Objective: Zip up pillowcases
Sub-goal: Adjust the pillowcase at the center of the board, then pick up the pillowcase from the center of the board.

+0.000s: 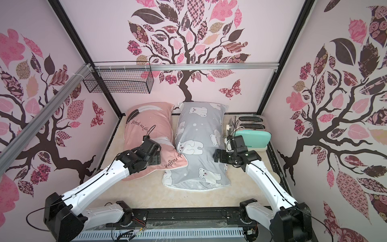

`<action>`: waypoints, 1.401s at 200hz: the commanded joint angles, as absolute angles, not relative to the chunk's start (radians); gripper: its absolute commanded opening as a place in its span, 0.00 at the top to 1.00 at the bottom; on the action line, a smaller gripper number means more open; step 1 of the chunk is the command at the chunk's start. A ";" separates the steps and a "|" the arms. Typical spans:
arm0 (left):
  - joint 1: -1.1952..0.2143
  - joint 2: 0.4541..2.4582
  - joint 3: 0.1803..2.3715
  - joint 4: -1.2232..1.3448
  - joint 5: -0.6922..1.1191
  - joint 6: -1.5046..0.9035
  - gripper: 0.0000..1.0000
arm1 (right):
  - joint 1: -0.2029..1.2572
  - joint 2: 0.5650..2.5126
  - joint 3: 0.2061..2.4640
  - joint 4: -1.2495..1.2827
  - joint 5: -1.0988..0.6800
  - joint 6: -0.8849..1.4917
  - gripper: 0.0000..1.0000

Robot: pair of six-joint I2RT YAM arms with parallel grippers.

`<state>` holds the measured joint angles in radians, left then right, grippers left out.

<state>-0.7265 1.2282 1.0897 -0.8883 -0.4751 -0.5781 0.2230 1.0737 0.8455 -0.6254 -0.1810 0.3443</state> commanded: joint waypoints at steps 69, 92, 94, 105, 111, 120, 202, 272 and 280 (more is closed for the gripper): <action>-0.916 1.825 1.396 -0.526 -0.180 -0.564 0.22 | 0.162 0.925 0.714 -0.632 -0.250 0.440 0.01; -0.794 1.854 1.325 -0.478 -0.180 -0.572 0.25 | 0.161 0.910 0.685 -0.618 -0.276 0.440 0.01; -0.778 1.856 1.319 -0.475 -0.181 -0.573 0.25 | 0.161 0.908 0.682 -0.614 -0.282 0.441 0.01; -0.707 1.869 1.284 -0.461 -0.171 -0.568 0.25 | 0.162 0.912 0.664 -0.598 -0.316 0.449 0.01; -0.668 1.878 1.266 -0.455 -0.153 -0.566 0.26 | 0.162 0.915 0.655 -0.587 -0.333 0.453 0.01; -0.616 1.886 1.235 -0.435 -0.131 -0.565 0.27 | 0.161 0.918 0.641 -0.571 -0.361 0.457 0.01; -0.511 1.845 1.104 -0.369 -0.073 -0.557 0.28 | 0.161 0.899 0.584 -0.405 -0.767 0.518 0.03; -0.510 1.828 1.103 -0.366 -0.067 -0.556 0.29 | 0.161 0.908 0.516 -0.241 -0.836 0.589 0.33; -0.510 1.827 1.102 -0.364 -0.063 -0.557 0.29 | 0.161 0.902 0.512 -0.239 -0.827 0.589 0.41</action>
<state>-0.5808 1.7790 1.1576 -0.2474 0.0921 -0.5529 0.1623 0.9134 0.5125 -0.2874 -0.7925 0.5724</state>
